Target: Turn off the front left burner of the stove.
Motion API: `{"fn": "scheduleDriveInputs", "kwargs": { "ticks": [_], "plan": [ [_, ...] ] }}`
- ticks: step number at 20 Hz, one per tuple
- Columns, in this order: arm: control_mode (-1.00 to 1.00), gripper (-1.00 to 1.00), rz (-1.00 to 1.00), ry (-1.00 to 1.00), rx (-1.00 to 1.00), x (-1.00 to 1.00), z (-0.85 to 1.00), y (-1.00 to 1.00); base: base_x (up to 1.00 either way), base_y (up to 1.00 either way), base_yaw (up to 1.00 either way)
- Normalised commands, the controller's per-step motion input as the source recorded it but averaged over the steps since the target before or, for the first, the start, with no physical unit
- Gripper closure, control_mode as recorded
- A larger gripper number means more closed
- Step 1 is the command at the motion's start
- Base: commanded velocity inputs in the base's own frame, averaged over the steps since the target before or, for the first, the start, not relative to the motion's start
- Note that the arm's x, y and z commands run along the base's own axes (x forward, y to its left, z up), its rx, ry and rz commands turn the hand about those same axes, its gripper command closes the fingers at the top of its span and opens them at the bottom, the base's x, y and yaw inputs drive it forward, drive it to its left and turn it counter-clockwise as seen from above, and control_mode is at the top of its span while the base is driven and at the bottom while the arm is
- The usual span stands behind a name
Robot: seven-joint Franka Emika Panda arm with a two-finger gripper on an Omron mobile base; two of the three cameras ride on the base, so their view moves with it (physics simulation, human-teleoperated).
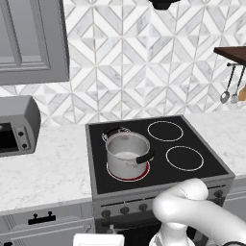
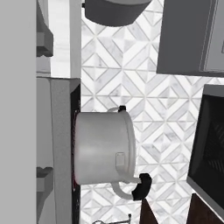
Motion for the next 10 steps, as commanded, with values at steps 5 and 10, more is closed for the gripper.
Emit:
{"fn": "scheduleDriveInputs", "kwargs": {
  "ticks": [5, 10],
  "plan": [
    [-1.00, -1.00, 0.00, 0.00, 0.00, 0.00, 0.00, -0.23, 0.00, 0.00, 0.00],
    [-1.00, -1.00, 0.00, 0.00, 0.00, 0.00, 0.00, -0.36, 0.00, 0.00, 0.00]
  ]
}}
